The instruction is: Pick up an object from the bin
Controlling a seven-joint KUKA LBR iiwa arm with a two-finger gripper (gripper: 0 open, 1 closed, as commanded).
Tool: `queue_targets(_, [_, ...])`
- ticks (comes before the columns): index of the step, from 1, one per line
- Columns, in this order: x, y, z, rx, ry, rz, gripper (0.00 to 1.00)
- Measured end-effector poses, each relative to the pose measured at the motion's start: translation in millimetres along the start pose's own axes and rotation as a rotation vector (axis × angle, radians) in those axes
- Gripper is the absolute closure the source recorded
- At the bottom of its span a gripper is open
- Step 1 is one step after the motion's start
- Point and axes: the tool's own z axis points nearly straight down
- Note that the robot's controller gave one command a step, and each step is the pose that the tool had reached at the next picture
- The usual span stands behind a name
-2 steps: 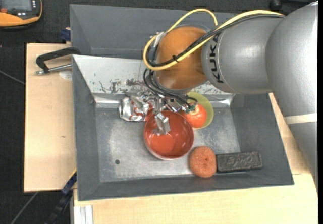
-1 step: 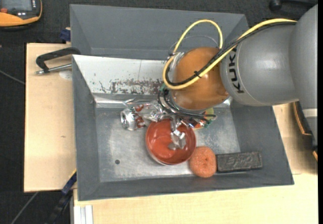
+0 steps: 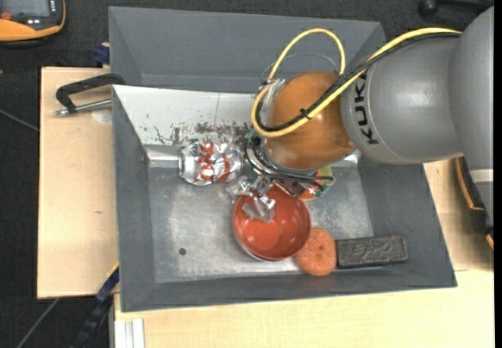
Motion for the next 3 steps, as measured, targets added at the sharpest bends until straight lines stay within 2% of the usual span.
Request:
queue_targets(1, [-14.5,5,-38,0.002,-0.009,0.174,1.00])
queue_targets(2, [-1.5,46,-77,0.000,-0.013,0.373,1.00])
queue_targets(3, [-28.0,43,-197,0.007,-0.022,0.001,1.00])
